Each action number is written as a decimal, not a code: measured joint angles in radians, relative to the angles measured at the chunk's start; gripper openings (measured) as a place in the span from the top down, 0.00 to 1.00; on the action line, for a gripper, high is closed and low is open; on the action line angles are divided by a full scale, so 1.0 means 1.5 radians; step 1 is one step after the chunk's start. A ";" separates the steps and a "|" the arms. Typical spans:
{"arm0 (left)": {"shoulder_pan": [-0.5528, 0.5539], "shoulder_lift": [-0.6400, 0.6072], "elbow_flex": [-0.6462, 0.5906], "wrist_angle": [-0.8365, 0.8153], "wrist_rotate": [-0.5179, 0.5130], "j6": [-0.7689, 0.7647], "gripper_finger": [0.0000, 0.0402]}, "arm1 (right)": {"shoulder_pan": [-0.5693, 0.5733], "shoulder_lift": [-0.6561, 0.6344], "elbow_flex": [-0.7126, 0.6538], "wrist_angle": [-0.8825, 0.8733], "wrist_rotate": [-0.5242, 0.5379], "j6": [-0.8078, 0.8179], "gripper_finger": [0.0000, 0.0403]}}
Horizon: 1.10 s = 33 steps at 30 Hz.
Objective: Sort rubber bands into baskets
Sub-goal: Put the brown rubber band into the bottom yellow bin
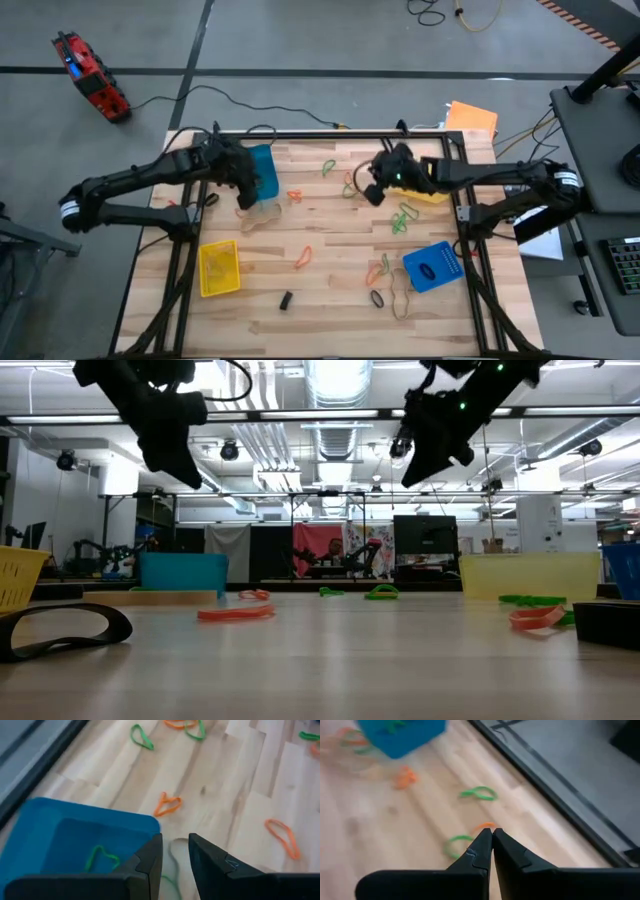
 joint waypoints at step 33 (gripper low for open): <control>-0.249 0.228 -0.002 0.174 -0.030 -0.110 0.80 | 0.207 -0.004 -0.013 -0.076 0.028 0.118 0.98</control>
